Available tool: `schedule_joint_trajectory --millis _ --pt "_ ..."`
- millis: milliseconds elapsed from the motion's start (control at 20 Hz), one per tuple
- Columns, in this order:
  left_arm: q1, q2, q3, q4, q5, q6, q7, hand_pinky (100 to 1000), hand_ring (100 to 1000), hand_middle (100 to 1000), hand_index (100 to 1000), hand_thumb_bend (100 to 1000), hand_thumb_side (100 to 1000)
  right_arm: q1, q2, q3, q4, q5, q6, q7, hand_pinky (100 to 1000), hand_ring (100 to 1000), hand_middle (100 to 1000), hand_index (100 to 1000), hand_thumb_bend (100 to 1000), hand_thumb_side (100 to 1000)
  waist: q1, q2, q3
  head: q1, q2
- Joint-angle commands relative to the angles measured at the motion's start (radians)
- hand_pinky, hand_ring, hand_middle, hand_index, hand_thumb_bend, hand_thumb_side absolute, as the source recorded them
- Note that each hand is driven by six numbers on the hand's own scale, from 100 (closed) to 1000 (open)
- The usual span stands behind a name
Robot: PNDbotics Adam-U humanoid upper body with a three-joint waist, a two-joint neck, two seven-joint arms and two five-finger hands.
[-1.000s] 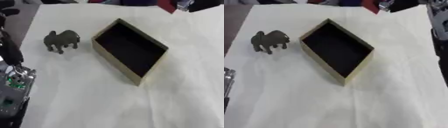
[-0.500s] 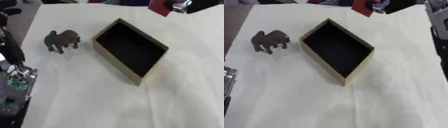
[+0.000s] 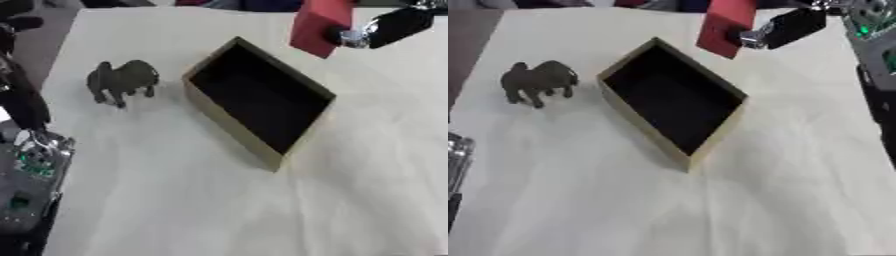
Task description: Pick up objects on the table and place them in the box.
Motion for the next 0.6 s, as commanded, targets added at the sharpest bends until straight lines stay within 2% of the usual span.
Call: schedule_joint_trajectory --millis 50,600 --pt "-0.012 0.01 0.007 -0.018 -0.004 0.001 0.001 570 628 624 853 207 998 -0.011 -0.02 0.007 -0.016 -0.023 -0.006 0.029 892 855 558 670 100 546 0.001 -0.017 -0.001 -0.001 -0.003" --pt "-0.013 0.007 0.006 -0.018 -0.003 0.002 0.001 569 629 625 852 207 997 -0.012 0.008 0.044 -0.031 -0.08 -0.014 0.103 896 852 551 664 100 576 -0.002 -0.015 0.002 -0.004 -0.011"
